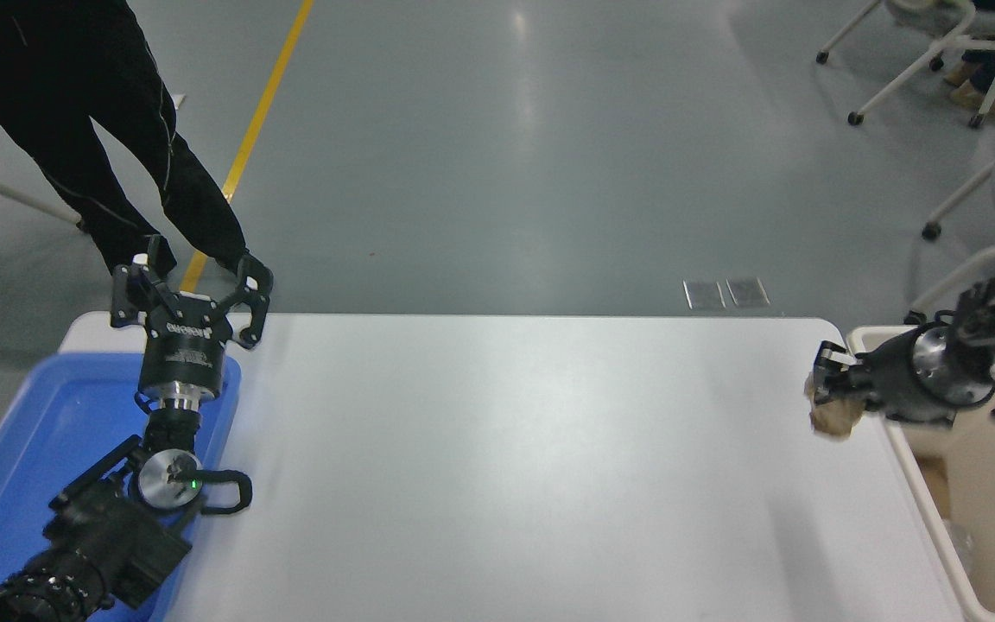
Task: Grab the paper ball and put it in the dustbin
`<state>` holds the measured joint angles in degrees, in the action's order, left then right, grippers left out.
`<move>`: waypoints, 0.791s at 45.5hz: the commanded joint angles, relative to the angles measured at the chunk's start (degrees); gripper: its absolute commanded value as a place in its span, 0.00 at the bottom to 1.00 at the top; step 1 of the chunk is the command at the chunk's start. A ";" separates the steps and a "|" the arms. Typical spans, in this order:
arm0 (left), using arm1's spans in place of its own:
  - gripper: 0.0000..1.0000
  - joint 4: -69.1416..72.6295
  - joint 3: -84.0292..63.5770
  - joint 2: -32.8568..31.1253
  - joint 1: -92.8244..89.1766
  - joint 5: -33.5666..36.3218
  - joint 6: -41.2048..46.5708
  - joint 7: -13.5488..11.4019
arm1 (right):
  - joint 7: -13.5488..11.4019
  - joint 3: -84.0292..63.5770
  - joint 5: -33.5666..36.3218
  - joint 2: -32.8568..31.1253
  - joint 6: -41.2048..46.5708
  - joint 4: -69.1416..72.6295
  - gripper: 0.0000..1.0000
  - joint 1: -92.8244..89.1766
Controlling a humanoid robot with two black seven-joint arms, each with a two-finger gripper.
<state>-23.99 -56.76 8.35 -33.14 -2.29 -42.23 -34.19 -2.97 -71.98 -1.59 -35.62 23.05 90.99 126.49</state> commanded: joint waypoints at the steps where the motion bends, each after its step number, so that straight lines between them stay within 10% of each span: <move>1: 0.99 0.00 0.07 0.00 0.00 0.01 0.04 0.00 | 1.39 -3.78 -2.01 -1.74 21.95 4.90 0.00 26.95; 36: 0.99 0.00 -0.01 0.00 0.09 0.01 0.04 0.00 | 1.21 -7.73 -2.36 0.20 21.95 -3.17 0.00 27.69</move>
<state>-24.00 -56.76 8.35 -33.08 -2.28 -42.18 -34.26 -1.69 -77.36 -3.46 -35.18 44.52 93.96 162.92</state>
